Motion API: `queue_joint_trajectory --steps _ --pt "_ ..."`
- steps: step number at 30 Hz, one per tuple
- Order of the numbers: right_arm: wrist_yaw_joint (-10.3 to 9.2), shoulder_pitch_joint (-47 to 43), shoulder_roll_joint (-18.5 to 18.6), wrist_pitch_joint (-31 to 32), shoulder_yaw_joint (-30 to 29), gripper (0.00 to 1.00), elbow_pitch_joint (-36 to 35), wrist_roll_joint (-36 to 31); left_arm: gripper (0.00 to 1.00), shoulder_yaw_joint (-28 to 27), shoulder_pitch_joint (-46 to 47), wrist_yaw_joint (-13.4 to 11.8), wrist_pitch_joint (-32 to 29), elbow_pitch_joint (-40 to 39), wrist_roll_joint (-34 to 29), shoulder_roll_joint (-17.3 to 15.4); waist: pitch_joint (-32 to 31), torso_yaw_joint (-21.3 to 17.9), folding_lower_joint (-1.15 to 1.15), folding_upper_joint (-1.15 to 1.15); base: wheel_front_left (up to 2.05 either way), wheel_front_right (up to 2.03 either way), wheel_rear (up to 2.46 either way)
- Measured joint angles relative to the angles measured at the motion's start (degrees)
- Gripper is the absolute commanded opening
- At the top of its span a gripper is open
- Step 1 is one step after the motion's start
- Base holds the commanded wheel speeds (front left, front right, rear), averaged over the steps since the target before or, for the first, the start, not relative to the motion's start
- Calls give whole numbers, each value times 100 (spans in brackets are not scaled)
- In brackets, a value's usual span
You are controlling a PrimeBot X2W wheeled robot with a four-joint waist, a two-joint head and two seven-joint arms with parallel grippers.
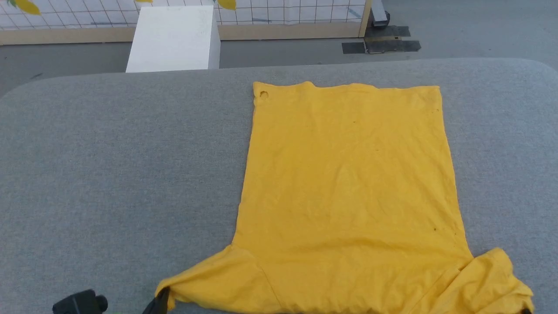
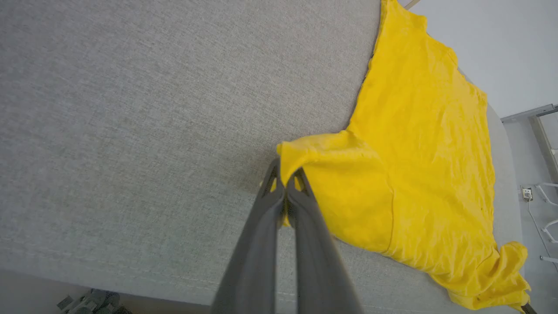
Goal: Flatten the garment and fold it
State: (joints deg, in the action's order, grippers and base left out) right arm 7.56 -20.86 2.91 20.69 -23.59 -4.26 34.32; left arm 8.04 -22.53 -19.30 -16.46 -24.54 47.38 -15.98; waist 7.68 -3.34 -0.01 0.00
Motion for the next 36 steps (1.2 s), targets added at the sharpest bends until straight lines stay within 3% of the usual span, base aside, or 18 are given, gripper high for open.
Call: queue_joint_trajectory --steps 5,6,7,8,13,20,21,22,28,31,36 --pt "0 495 1 -294 300 0 812 -576 0 126 344 0 0 108 -94 38 28 -5 0 0 0 0 0" --pt "0 572 -1 -339 325 37 937 -637 0 143 383 0 2 125 -104 54 32 -8 0 0 0 0 0" --pt "0 650 -1 -365 356 80 1067 -743 0 158 422 0 22 143 -110 83 39 -8 0 0 0 0 0" --pt "0 702 0 -360 371 100 1167 -847 0 176 445 1 38 157 -111 99 47 -4 0 0 0 0 0" --pt "1 772 131 -92 259 100 969 -1010 0 225 532 7 119 172 -272 102 91 70 0 0 0 0 0" --pt "0 1375 776 862 -347 100 -1013 -821 0 343 521 -45 268 -86 -420 140 201 180 0 0 0 0 0" --pt "0 1658 939 1058 -398 100 -1207 -822 0 364 518 -52 287 -137 -467 144 238 188 0 0 0 0 0" --pt "0 2627 1500 1605 -330 100 -1435 -926 0 407 530 -76 330 -270 -616 152 374 212 0 0 0 0 0" --pt "0 4900 2120 2337 272 100 -592 -1150 0 593 791 -113 353 -606 -900 153 799 294 0 0 0 0 0" --pt "0 5957 2136 2579 478 100 192 -1446 0 757 1030 -123 352 -734 -1058 167 1100 366 1 0 0 0 0" --pt "0 6983 2076 2613 582 100 1145 -1915 0 1003 1339 -144 352 -803 -1287 250 1591 521 0 0 0 0 0"
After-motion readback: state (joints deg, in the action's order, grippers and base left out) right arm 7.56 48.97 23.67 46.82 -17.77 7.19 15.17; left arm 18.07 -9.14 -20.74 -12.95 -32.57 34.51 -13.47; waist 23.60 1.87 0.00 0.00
